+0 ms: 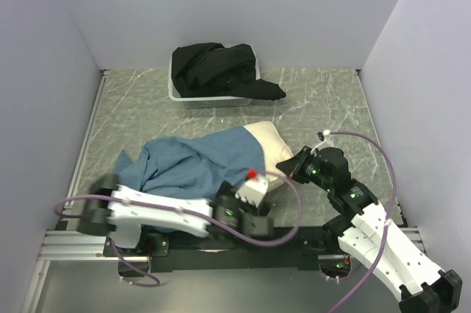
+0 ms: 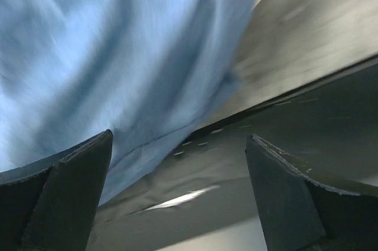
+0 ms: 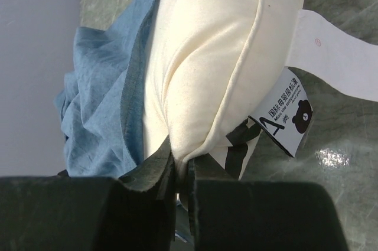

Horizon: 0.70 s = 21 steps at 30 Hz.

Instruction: Put the pillow into the pillowcase

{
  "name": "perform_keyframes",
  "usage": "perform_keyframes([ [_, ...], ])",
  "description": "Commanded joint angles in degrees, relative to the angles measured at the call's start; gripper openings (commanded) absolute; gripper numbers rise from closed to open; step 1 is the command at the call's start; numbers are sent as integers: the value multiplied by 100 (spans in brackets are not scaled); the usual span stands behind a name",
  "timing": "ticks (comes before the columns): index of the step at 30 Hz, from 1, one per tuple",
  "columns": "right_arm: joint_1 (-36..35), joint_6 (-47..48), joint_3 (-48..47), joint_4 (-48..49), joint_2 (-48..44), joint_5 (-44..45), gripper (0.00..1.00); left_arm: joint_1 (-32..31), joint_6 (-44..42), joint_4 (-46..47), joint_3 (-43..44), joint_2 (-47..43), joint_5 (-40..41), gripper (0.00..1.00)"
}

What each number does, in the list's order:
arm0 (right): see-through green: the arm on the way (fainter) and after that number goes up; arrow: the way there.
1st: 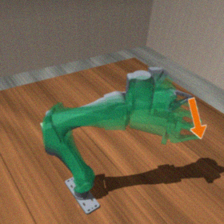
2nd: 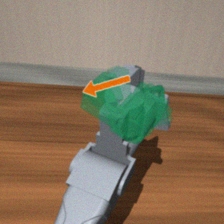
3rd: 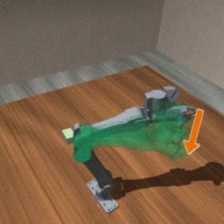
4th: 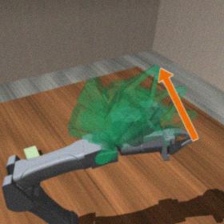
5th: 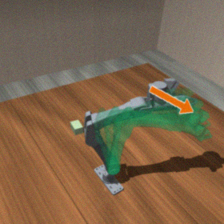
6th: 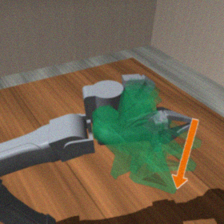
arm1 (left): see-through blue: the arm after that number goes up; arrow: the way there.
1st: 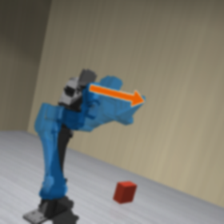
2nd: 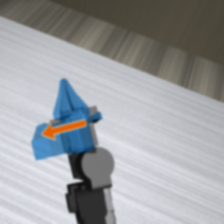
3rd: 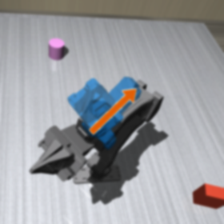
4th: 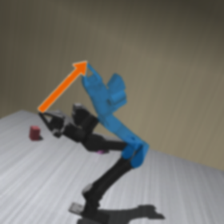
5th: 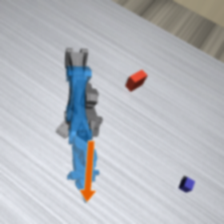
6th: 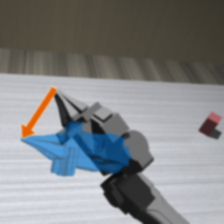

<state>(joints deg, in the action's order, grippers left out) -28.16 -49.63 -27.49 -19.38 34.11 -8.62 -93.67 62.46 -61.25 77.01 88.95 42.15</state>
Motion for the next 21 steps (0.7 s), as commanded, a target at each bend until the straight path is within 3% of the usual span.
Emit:
perform_keyframes([
  [1,-93,-65,-327,250,-45,-8,0,-257,1409,-1741,7,799,838,99],
  [5,-145,-65,-380,154,-97,10,0,23,1857,-1741,-90,844,1225,99],
  [9,-154,-65,-424,-13,-238,45,0,331,1551,-1618,-20,984,1541,99],
  [11,-155,-56,-451,-57,-273,45,0,524,1367,-1548,24,1133,1682,94],
  [12,-154,-65,-477,-84,-299,45,0,577,1331,-1539,50,1160,1735,89],
  [15,-172,-56,-582,-171,-343,1,0,788,1261,-1626,252,1116,2016,41],
  [16,-163,-65,-617,-180,-343,-16,0,832,1182,-1627,322,1012,2077,17],
  [18,-181,-21,-749,-233,-343,-95,0,912,936,-1714,708,888,2271,1],
  [21,-251,58,-960,-339,-291,-183,0,894,313,-1645,1490,581,2324,1],
])
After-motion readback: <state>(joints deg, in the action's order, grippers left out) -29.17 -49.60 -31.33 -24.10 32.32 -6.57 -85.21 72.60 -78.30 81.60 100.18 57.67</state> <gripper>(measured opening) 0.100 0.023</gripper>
